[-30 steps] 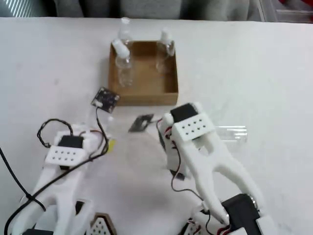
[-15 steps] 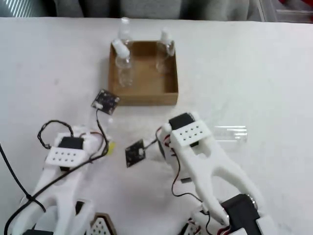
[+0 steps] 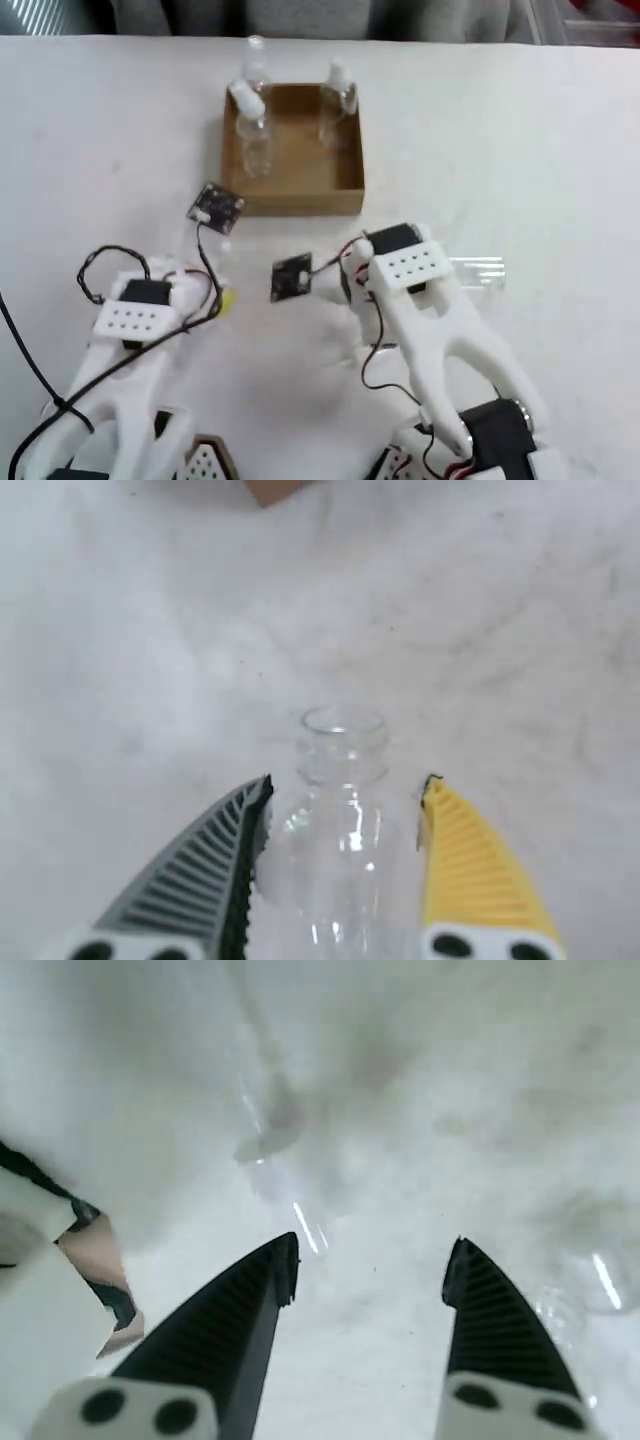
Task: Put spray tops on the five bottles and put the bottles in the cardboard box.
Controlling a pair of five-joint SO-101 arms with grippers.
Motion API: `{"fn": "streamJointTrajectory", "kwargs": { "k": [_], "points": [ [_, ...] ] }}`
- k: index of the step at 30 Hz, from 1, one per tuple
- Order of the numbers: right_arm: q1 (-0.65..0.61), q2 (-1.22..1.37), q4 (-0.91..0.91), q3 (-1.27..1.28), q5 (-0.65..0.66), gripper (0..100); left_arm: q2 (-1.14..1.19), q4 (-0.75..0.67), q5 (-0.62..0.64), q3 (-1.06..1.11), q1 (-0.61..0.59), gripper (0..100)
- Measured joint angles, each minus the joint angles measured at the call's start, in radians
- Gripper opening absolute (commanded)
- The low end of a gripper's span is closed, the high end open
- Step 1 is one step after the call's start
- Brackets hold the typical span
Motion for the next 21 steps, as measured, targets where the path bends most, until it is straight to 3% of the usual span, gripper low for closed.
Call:
{"fn": "streamJointTrajectory", "kwargs": {
  "k": [5,12,21],
  "points": [
    [0.046,-0.043,0.029,-0.032,-0.206,0.9,0.0,0.0,0.0,0.0,0.0,11],
    [0.066,-0.08,0.127,-0.002,-0.359,1.8,0.0,0.0,0.0,0.0,0.0,11],
    [0.072,-0.163,0.021,0.247,-0.379,1.7,0.0,0.0,0.0,0.0,0.0,11]
  ]
}}
